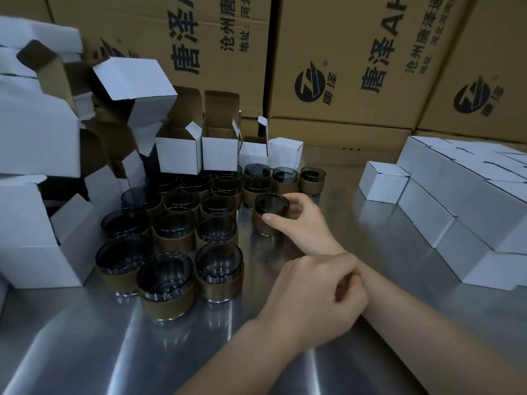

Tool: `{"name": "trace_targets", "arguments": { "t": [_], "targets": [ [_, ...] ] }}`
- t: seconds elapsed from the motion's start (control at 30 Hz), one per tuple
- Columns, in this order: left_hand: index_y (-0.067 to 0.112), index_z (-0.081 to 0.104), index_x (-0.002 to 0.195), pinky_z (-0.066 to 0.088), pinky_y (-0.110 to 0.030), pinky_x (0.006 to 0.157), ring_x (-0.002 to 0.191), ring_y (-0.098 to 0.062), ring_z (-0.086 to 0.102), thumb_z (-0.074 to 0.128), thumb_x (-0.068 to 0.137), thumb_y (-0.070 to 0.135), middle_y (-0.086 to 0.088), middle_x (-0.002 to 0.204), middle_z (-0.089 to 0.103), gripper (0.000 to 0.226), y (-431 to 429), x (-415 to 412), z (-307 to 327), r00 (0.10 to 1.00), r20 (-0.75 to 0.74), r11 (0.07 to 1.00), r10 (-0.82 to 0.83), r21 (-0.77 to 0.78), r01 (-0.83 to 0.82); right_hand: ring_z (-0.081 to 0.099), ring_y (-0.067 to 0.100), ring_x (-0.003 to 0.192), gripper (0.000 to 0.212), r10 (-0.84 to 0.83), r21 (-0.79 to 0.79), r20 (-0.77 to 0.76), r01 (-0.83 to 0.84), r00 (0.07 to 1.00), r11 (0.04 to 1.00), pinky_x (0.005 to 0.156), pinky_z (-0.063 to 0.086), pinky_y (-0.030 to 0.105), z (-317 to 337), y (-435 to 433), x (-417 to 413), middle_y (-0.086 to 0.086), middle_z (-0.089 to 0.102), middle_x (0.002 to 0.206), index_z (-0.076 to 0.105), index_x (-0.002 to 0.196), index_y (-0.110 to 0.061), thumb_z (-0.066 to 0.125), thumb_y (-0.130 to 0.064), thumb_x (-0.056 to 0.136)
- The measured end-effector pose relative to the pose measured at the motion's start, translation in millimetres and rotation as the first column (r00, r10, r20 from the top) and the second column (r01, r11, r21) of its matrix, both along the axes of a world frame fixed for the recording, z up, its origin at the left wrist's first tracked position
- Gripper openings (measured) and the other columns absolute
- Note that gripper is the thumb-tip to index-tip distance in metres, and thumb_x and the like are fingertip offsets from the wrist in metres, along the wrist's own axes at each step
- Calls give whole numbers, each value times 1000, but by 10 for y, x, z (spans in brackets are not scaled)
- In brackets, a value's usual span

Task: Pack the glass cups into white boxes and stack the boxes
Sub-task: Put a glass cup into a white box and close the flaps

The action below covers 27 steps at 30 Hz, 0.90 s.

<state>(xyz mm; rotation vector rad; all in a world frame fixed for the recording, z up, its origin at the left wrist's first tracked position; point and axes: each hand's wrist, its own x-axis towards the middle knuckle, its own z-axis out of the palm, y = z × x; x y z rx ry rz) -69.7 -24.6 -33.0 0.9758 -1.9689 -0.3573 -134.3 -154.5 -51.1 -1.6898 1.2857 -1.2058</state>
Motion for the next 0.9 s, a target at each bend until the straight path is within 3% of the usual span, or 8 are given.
{"name": "trace_targets", "arguments": {
  "t": [0.13, 0.33, 0.43, 0.53, 0.63, 0.77, 0.83, 0.9],
  "targets": [
    [7, 65, 84, 45, -42, 61, 62, -27, 53, 47, 86, 26, -3, 64, 57, 26, 8, -11, -4, 999, -30, 1000, 18, -25, -19, 61, 12, 98, 42, 11, 0, 22, -11, 1000, 1000, 89, 49, 28, -11, 109, -161, -7, 65, 102, 59, 105, -26, 84, -20, 72],
    [8, 69, 83, 49, -38, 58, 67, -23, 59, 53, 86, 18, -4, 72, 64, 19, 20, 12, 43, 992, -77, 981, 95, -161, -107, 60, 16, 100, 25, 31, 46, 51, -33, 998, 998, 76, 49, 15, -42, 326, -432, 0, 64, 93, 57, 99, -17, 74, -8, 82],
    [7, 70, 86, 51, -39, 62, 71, -21, 61, 53, 86, 13, -3, 77, 66, 18, 11, 87, 125, 980, -125, 953, 153, -243, -180, 61, 15, 99, 52, 36, -8, 51, -36, 998, 999, 92, 50, 29, -30, 331, -439, 2, 64, 100, 55, 110, -12, 74, -29, 65],
    [5, 70, 90, 50, -41, 72, 80, -25, 62, 53, 85, 6, -5, 84, 67, 18, -13, 266, 279, 942, -199, 882, 271, -342, -326, 60, 4, 88, 48, -9, -44, 27, 10, 1000, 999, 82, 47, 19, -62, 299, -391, -10, 63, 94, 57, 104, -20, 79, -31, 63],
    [4, 69, 93, 46, -34, 81, 88, -25, 60, 50, 83, 6, -8, 91, 66, 21, -30, 587, 537, 832, -340, 729, 439, -407, -551, 61, -1, 86, 43, -6, -25, -19, 5, 1000, 1000, 77, 48, 15, -154, 236, -429, -13, 65, 99, 54, 100, -34, 84, -24, 71],
    [9, 64, 109, 37, -33, 95, 116, -29, 49, 51, 79, 14, -14, 120, 57, 33, -116, 1238, 869, 534, -454, 468, 713, -259, -845, 57, -13, 85, 42, 18, -9, -39, -18, 999, 1000, 68, 43, 4, -162, 223, -463, -15, 62, 103, 51, 101, -38, 81, -31, 73],
    [13, 57, 123, 36, -38, 107, 134, -30, 38, 53, 78, 20, -14, 140, 45, 46, -191, 1551, 967, 442, -400, 410, 803, -168, -896, 58, -10, 89, 43, 27, -4, -45, -27, 999, 1000, 72, 44, 7, -157, 242, -456, -15, 61, 106, 50, 105, -38, 80, -32, 75],
    [17, 47, 135, 28, -49, 115, 145, -33, 24, 58, 80, 22, -12, 155, 28, 56, -276, 1795, 1005, 395, -252, 372, 884, -135, -918, 57, -7, 95, 48, 28, -3, -46, -29, 999, 1000, 77, 43, 11, -157, 250, -455, -16, 59, 109, 49, 114, -35, 79, -33, 76]
  ]
}}
